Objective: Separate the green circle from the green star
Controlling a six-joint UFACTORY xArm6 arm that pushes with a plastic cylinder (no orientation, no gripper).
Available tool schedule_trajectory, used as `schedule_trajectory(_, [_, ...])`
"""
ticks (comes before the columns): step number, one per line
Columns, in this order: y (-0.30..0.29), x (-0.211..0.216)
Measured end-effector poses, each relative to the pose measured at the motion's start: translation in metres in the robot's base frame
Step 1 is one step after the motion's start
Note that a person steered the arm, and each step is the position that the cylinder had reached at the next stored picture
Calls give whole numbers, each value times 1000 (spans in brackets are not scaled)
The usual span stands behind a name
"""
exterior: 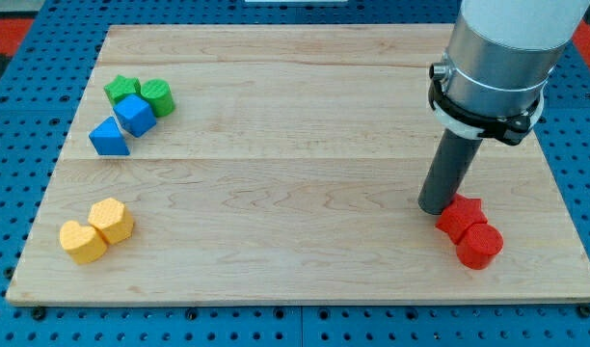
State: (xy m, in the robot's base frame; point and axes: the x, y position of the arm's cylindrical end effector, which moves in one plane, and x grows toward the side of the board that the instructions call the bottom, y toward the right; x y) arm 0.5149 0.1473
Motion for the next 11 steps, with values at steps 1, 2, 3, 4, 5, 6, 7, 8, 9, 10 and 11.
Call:
schedule_trajectory(1, [0, 0])
schedule_trajectory(2, [-12, 1])
schedule_trajectory(3, [-68, -29])
schedule_trajectory(4, [-149, -72])
schedule_trajectory(5, [-195, -61])
schedule_trajectory(6, [-272, -37])
schedule_trajectory(7, [-301, -44])
schedule_trajectory(8, [-326, -73])
schedule_trajectory(9, [-312, -113])
schedule_trajectory(10, [-334, -155])
schedule_trajectory(11, [-334, -203])
